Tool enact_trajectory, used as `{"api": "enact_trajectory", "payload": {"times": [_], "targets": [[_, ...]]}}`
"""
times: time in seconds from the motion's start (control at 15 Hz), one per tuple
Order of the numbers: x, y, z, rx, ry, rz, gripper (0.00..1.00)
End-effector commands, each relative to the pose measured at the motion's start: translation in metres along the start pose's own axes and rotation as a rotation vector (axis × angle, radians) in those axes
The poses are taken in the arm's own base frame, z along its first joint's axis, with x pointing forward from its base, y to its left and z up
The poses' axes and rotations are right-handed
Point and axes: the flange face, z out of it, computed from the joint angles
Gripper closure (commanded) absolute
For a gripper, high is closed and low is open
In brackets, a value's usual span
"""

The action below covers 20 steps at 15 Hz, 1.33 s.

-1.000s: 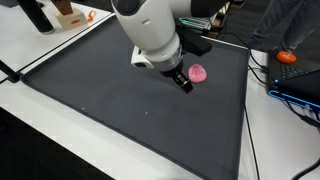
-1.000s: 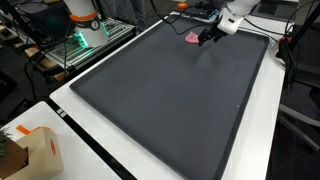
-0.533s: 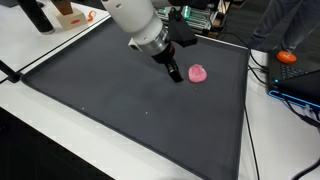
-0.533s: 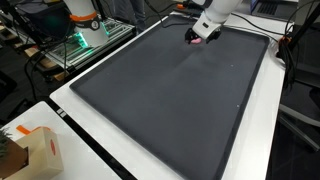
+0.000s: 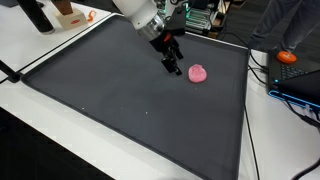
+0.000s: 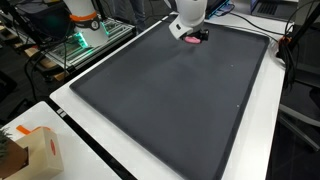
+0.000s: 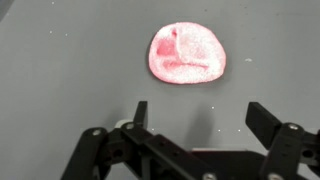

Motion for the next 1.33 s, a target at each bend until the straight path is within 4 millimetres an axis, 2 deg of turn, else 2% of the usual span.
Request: {"api": "enact_trajectory", "payload": {"times": [0.0,0.27,0.73,1.0,1.27], "targets": [[-0.002,0.029,0.002,0.08,-0.022,0.076,0.0],[-0.002,0.04,0.005,0.109,-0.045,0.12,0.0],[-0.014,0.043,0.007,0.115,-0.066,0.128,0.0],[-0.027,0.041,0.005,0.108,-0.058,0.093,0.0],[-0.05,0.033,0.0,0.066,-0.005,-0.023,0.0]]}}
